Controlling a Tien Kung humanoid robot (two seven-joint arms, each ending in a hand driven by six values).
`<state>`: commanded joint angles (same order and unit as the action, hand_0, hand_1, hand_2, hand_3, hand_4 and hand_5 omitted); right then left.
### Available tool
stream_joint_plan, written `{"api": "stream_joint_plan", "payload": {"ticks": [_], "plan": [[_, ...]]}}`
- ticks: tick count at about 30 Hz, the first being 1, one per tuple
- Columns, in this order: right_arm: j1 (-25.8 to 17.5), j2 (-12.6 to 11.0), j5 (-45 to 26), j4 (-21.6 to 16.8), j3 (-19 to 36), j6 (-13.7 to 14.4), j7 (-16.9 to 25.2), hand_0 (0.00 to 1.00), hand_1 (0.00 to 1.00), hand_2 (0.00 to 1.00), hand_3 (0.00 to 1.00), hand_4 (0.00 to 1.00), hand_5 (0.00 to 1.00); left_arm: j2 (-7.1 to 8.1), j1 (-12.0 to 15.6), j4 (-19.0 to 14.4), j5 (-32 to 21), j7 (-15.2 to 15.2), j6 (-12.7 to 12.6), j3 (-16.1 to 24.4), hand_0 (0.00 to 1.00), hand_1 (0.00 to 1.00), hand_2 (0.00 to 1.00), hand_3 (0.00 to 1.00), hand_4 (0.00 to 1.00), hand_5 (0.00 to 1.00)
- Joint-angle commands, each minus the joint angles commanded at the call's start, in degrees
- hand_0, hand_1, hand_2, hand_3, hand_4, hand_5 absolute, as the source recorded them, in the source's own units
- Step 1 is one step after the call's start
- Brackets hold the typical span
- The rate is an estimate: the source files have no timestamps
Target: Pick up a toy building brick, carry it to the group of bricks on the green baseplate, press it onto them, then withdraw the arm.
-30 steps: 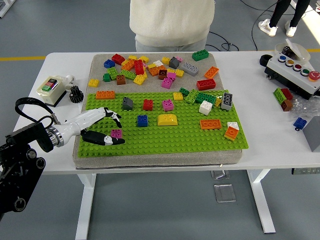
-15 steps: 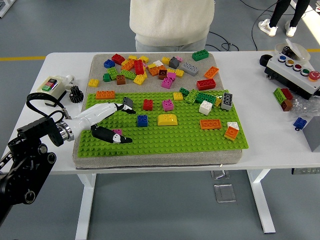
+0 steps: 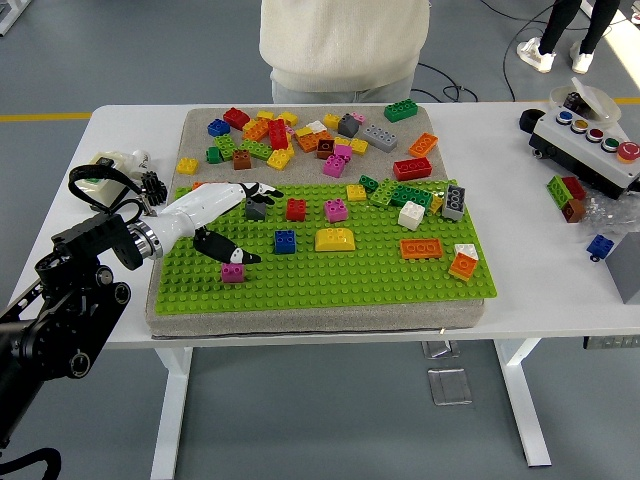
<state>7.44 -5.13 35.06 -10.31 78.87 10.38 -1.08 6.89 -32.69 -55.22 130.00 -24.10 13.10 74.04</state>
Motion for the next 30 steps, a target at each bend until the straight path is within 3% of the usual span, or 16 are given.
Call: {"api": "stream_joint_plan", "payload": {"ticks": [11,12,17,18,29,30], "plan": [[0.29,-0.05,-0.11,0.00,-0.74,0.10,-0.05,0.731,0.656,0.702,0.569,0.909,0.502,-0.85,-3.84,4.78,0.00,0.21,0.86,-2.85,0.792,0.734,0.718,0.769,0.956,0.101],[0.30,-0.06,-0.10,0.00,-0.76,0.11,-0.06,0.730,0.656,0.703,0.570,0.909,0.502,-0.84,-4.01,4.95,0.00,0.21,0.92,-2.97,0.749,0.702,0.632,0.632,0.763,0.041],[0.37,-0.15,-0.20,0.00,-1.05,0.16,-0.08,0.730,0.656,0.703,0.570,0.909,0.502,-0.64,-6.53,6.84,0.00,0.49,2.02,-4.15,0.749,0.702,0.632,0.632,0.763,0.041],[0.38,-0.17,-0.22,0.00,-1.09,0.16,-0.08,0.731,0.656,0.702,0.570,0.909,0.501,-0.59,-6.90,7.13,0.00,0.53,2.11,-4.39,0.733,0.684,0.586,0.562,0.632,0.002],[0.49,-0.34,-0.52,0.00,-0.84,0.10,0.05,0.731,0.656,0.702,0.569,0.908,0.501,-0.59,-9.23,9.01,0.00,0.81,3.46,-4.62,0.722,0.661,0.559,0.550,0.598,0.002],[0.50,-0.37,-0.52,0.00,-0.80,0.08,0.06,0.731,0.656,0.702,0.570,0.909,0.501,-0.67,-9.31,9.01,0.00,0.83,4.10,-4.55,0.731,0.680,0.588,0.609,0.675,0.002]]}}
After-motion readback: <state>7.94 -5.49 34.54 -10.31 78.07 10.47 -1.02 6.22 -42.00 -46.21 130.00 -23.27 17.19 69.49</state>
